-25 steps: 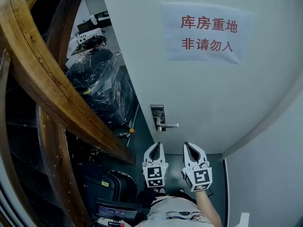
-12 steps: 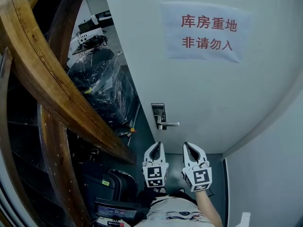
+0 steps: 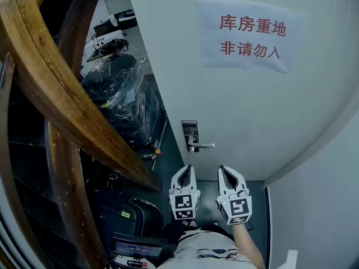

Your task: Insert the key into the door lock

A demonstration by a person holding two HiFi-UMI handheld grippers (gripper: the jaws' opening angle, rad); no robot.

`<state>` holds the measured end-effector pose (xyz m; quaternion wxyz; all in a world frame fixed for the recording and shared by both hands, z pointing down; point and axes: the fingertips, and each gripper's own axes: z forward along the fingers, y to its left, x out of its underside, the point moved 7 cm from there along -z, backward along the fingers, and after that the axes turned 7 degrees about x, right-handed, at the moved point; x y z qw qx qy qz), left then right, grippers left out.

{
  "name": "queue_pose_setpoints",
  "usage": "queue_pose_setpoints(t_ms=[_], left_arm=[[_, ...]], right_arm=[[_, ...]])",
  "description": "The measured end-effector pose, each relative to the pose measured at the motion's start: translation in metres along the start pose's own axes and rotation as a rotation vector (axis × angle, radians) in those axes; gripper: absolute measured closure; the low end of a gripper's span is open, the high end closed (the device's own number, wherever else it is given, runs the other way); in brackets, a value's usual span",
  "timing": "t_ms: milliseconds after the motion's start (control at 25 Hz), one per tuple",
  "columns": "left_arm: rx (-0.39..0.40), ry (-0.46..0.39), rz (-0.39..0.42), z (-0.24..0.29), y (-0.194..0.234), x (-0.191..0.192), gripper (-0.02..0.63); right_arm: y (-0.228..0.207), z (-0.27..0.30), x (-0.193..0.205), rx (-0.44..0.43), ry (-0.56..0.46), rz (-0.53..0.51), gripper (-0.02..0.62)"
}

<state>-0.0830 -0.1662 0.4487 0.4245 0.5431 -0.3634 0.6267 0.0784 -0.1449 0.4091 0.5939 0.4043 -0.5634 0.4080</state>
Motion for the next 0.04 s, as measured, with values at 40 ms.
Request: queue_pose_setpoints(t_ms=[40], left_arm=[[0.001,-0.001,-0.003,0.0007,0.0006,-0.0003,0.603]], right_arm=[[0.0001,0.0009,-0.0003,0.001,-0.001,-0.001,0.589]])
